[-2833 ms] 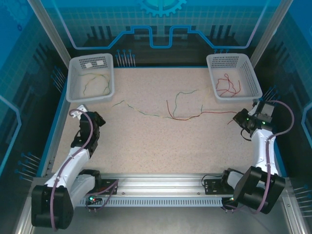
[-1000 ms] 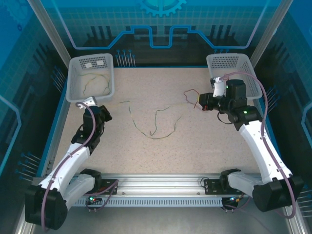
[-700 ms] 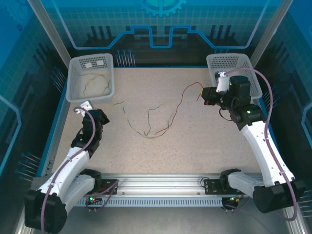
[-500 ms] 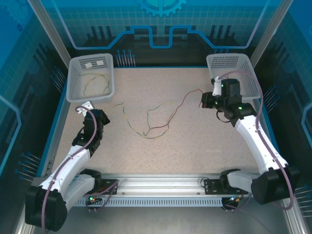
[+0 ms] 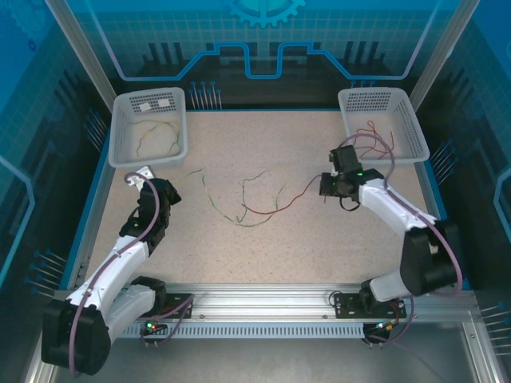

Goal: Untangle the cables

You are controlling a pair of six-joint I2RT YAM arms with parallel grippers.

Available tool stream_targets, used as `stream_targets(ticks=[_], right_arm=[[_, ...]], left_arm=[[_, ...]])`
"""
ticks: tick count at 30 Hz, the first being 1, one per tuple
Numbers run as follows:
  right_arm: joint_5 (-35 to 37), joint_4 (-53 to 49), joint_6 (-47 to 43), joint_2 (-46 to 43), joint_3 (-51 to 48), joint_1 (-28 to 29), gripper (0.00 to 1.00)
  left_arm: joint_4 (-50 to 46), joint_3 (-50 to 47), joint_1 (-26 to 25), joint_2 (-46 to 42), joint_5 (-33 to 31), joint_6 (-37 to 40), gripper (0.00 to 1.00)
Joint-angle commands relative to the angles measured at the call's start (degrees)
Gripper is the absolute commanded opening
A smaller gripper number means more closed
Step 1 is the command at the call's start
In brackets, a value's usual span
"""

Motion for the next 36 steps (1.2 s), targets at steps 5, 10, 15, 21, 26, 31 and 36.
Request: stream_targets(ticks=[5, 10, 15, 21, 26, 31, 36], right_arm=[[-3.04, 1.32, 7.70, 13.45, 3.43, 5.08, 0.05], [-5.77, 3.41, 10.50, 15.90, 5.17, 5.46, 0.17], [-6.16, 2.53, 10.01, 17.80, 8.13, 5.50, 0.44], [-8.28, 2.49, 9.46, 18.12, 10.35, 7.25, 0.56], [-3.15, -2.94, 9.21, 23.23, 15.57, 9.36, 0.60], [-1.72, -2.40, 10.71, 26.51, 17.07, 11.60, 0.62], [-3.43, -1.37, 11.92, 28.21, 17.92, 12.39, 0.63]], left_arm=[[0.80, 0.17, -0.12, -0.41, 0.78, -1.00, 0.00], [0.92, 0.21, -0.17, -0.14, 0.89, -0.84, 0.00], [1.53, -0.06, -0.17, 0.61, 1.37, -1.17, 0.00], [1.54, -0.01, -0.17, 1.52, 1.05, -1.77, 0.00], [1.94, 0.36, -0.17, 2.23, 1.24, -1.60, 0.00], [1.38, 0.64, -0.17, 2.06, 1.44, -1.36, 0.00], [1.38, -0.09, -0.17, 1.72, 1.48, -1.42, 0.00]])
